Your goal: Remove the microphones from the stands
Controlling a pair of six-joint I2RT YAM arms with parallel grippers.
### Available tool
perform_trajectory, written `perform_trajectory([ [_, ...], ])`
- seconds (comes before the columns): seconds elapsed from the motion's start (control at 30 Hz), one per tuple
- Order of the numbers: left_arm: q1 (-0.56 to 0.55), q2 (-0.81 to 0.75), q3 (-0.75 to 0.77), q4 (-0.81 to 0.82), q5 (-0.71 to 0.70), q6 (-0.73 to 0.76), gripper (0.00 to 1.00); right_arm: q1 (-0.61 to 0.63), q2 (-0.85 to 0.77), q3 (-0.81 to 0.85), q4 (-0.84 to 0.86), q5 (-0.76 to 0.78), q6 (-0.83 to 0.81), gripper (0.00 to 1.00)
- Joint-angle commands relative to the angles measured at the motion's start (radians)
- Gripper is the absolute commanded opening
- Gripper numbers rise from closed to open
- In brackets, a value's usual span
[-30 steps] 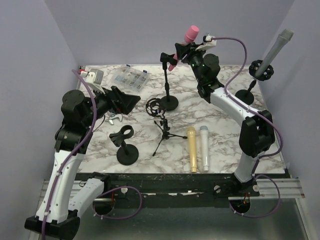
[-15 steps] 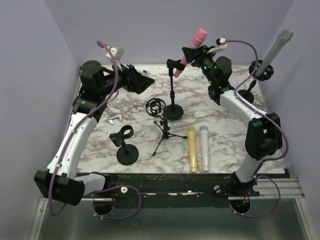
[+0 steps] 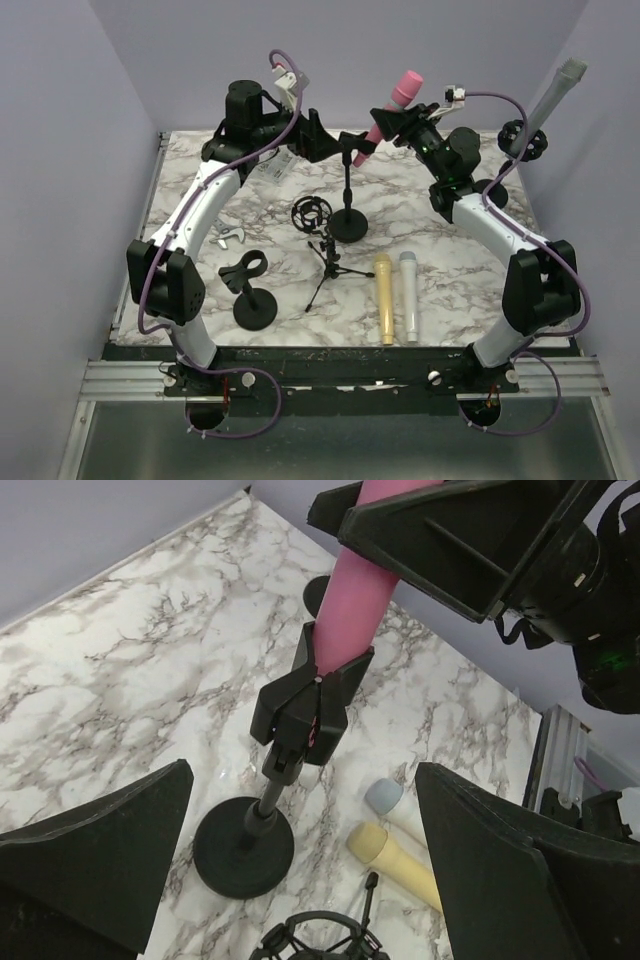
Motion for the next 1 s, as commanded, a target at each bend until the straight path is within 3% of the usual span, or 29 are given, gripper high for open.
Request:
perform_trajectory([
  [0.0, -0.055, 0.027, 0.056, -0.036, 0.040, 0.088, 0.98, -0.002, -0.047, -0.043, 0.029, -0.057, 0.042, 0.01],
  [0.27, -0.094, 0.056, 0.061, -0.023, -0.025, 0.137, 0.97, -0.010, -0.069, -0.049, 0.023, -0.064, 0.042, 0.01],
  [0.43, -0.103, 0.086, 0.091, -0.049, -0.042, 0.160, 0.84, -0.010, -0.070, -0.056, 0.024, -0.066, 0.048, 0.01],
  [0.77, -0.111, 0.124, 0.148, -0.087, -0.170, 0.184, 0.90, -0.010, -0.081, -0.063, 0.024, -0.073, 0.043, 0.01],
  [0.97, -0.114, 0.125, 0.144, -0.074, -0.141, 0.178, 0.87, -0.010, -0.084, -0.072, 0.031, -0.077, 0.046, 0.01],
])
